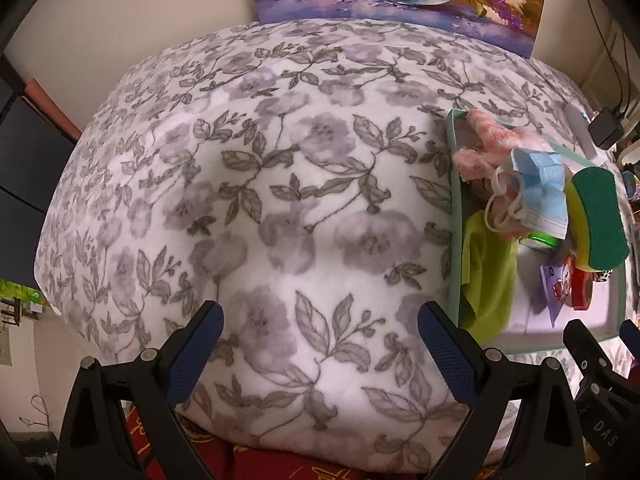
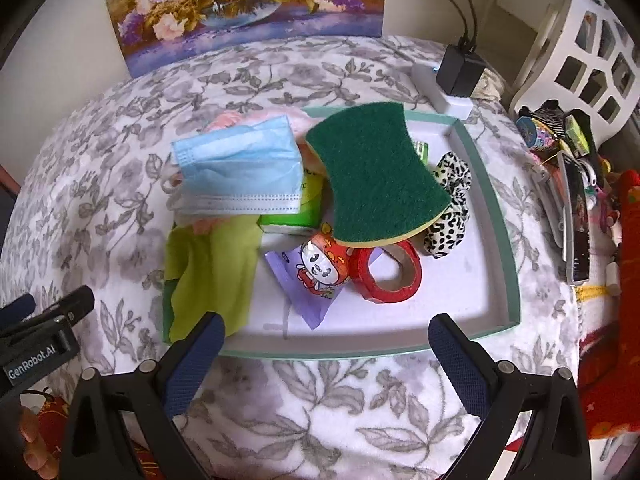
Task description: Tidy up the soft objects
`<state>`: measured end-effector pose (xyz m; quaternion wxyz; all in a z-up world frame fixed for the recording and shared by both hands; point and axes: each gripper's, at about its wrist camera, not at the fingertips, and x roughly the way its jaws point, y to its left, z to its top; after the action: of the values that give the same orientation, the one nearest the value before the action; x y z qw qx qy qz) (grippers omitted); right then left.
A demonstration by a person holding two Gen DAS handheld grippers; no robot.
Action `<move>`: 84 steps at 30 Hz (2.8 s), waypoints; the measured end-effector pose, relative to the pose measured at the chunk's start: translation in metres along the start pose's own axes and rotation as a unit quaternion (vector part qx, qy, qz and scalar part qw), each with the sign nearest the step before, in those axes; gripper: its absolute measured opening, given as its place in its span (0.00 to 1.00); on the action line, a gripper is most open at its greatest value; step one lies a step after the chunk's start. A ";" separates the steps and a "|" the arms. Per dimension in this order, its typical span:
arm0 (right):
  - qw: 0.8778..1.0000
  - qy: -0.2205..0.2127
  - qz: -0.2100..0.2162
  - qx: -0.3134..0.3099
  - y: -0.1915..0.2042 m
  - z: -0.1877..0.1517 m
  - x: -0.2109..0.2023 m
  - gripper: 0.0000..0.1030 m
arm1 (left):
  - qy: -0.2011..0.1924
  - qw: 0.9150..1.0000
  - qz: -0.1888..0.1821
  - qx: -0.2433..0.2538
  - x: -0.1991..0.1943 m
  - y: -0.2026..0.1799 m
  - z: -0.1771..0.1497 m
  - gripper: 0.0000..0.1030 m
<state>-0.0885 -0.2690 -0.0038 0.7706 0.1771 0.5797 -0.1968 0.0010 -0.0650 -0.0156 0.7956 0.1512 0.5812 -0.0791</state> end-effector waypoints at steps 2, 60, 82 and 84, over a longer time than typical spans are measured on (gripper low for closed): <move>1.000 -0.003 0.002 0.003 -0.001 -0.001 -0.003 1.00 | 0.001 1.000 0.001 -0.003 -0.002 0.002 -0.002 0.95; 1.000 0.005 0.022 -0.004 0.003 -0.007 -0.010 1.00 | 0.013 1.000 0.019 -0.013 -0.010 0.019 -0.014 0.95; 1.000 0.006 0.018 -0.007 0.003 -0.007 -0.009 1.00 | 0.020 1.000 0.019 -0.013 -0.006 0.019 -0.012 0.95; 1.000 0.006 0.018 -0.007 0.003 -0.007 -0.009 1.00 | 0.020 1.000 0.019 -0.012 -0.006 0.019 -0.012 0.95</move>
<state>-0.0948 -0.2620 0.0029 0.7718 0.1831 0.5822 -0.1783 -0.0057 -0.0440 -0.0107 0.7869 0.1542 0.5951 -0.0535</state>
